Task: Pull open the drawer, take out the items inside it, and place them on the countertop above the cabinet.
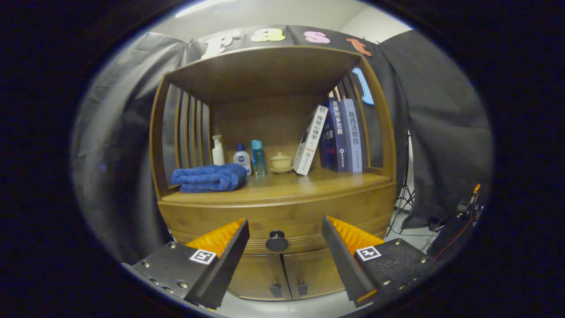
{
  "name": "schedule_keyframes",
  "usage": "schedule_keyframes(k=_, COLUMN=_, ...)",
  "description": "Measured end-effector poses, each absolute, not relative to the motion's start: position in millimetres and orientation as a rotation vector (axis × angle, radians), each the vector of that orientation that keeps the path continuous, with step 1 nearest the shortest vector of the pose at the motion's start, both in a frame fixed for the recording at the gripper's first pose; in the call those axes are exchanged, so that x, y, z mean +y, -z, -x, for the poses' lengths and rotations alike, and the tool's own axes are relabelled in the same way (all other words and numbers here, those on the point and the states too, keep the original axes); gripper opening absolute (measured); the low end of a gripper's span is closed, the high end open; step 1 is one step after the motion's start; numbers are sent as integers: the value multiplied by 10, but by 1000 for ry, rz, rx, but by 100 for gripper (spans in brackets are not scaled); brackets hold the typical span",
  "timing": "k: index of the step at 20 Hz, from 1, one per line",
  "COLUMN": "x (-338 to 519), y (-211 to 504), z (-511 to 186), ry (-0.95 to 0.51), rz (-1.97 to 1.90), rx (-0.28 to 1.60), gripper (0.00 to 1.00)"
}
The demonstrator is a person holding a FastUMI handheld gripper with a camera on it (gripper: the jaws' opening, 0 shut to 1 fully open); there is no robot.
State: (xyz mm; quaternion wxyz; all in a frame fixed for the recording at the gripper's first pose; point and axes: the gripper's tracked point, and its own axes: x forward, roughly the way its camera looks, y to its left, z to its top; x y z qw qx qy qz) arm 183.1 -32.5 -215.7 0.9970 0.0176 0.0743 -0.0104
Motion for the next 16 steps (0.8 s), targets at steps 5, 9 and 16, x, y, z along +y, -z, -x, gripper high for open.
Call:
schedule_keyframes(k=5, x=-283, y=2762, z=-2214, ry=30, rz=-20, rx=261, gripper=100)
schedule_keyframes(k=9, x=-190, y=2795, z=-2322, ry=1, rz=-27, rx=261, gripper=72)
schedule_keyframes(k=16, x=-230, y=2896, z=-2430, ry=87, rz=152, rx=238, gripper=44)
